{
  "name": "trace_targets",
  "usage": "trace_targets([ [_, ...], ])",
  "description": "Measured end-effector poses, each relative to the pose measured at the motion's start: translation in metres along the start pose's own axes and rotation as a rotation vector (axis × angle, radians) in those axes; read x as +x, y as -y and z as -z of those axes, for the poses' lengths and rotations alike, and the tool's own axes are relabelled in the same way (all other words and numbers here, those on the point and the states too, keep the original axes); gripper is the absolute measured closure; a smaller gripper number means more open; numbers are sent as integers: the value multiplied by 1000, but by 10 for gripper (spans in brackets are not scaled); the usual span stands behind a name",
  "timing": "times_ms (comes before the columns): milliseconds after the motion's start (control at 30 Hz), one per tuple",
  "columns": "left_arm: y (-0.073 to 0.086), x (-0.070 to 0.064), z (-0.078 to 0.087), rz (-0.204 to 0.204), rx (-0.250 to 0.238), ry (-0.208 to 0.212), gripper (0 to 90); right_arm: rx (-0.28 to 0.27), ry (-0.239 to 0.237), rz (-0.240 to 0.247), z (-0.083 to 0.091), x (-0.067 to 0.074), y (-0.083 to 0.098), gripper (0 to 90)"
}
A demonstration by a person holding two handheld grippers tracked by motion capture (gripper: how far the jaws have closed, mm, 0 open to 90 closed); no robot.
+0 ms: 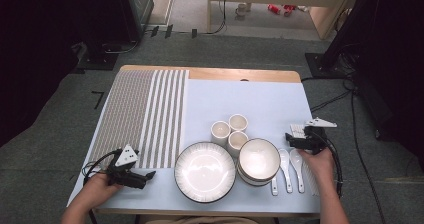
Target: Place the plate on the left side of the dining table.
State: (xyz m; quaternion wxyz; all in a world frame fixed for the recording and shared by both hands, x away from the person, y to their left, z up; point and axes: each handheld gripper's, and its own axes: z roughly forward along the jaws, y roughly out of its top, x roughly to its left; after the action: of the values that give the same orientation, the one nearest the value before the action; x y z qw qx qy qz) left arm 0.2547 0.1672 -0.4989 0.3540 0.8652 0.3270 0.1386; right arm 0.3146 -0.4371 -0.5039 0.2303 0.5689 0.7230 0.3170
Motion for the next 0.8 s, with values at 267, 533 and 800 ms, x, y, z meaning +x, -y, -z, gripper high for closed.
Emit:
trace_targets([
  [267, -1, 1, 0, -14, 1, 9, 32, 0, 0, 0, 0, 0, 0, 126],
  [533, -1, 2, -1, -18, 0, 14, 32, 1, 0, -1, 0, 0, 0, 125],
  [800, -2, 3, -1, -13, -2, 21, 34, 1, 0, -2, 0, 0, 0, 126],
])
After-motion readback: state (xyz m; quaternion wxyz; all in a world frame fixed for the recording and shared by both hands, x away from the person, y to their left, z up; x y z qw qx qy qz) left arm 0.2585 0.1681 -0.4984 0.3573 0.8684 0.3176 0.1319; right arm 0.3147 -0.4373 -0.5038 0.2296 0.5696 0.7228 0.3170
